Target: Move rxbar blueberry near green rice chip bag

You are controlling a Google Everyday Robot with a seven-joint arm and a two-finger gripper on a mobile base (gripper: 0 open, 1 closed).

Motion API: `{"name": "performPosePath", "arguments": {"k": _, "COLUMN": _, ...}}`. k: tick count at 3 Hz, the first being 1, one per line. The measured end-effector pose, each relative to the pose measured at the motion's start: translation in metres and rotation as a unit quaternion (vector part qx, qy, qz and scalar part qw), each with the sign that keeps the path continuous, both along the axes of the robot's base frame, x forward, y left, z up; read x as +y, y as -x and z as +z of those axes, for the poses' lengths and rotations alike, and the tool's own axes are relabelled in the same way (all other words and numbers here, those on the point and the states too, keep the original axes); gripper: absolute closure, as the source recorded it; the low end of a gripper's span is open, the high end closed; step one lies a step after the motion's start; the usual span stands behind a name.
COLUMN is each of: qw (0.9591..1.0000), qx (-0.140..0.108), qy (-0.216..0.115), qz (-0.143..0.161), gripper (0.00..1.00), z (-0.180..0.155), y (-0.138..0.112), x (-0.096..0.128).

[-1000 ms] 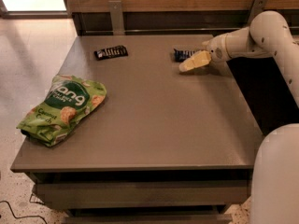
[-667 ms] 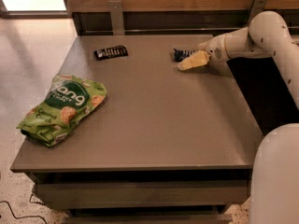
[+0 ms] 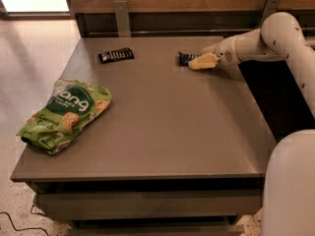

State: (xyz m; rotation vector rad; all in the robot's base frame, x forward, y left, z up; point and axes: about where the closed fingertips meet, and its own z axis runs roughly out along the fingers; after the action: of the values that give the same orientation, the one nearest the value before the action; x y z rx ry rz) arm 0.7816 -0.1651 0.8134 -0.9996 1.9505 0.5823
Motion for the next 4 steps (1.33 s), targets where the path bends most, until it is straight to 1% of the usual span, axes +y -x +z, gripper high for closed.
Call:
{"name": "performPosePath", "arguments": {"k": 1, "qw": 1.0000, "qx": 0.000, "qy": 0.000, "qz": 0.000, "gripper": 1.00, "z": 0.003, "y": 0.000, "x": 0.000}}
{"name": "performPosePath", "arguments": {"k": 3, "qw": 1.0000, "qx": -0.002, "qy": 0.004, "qz": 0.003, "gripper": 1.00, "z": 0.005, "y": -0.001, "x": 0.003}}
{"name": "performPosePath", "arguments": {"k": 4, "qw": 0.9995, "qx": -0.023, "qy": 0.018, "qz": 0.014, "gripper": 1.00, "z": 0.030, "y": 0.005, "x": 0.003}}
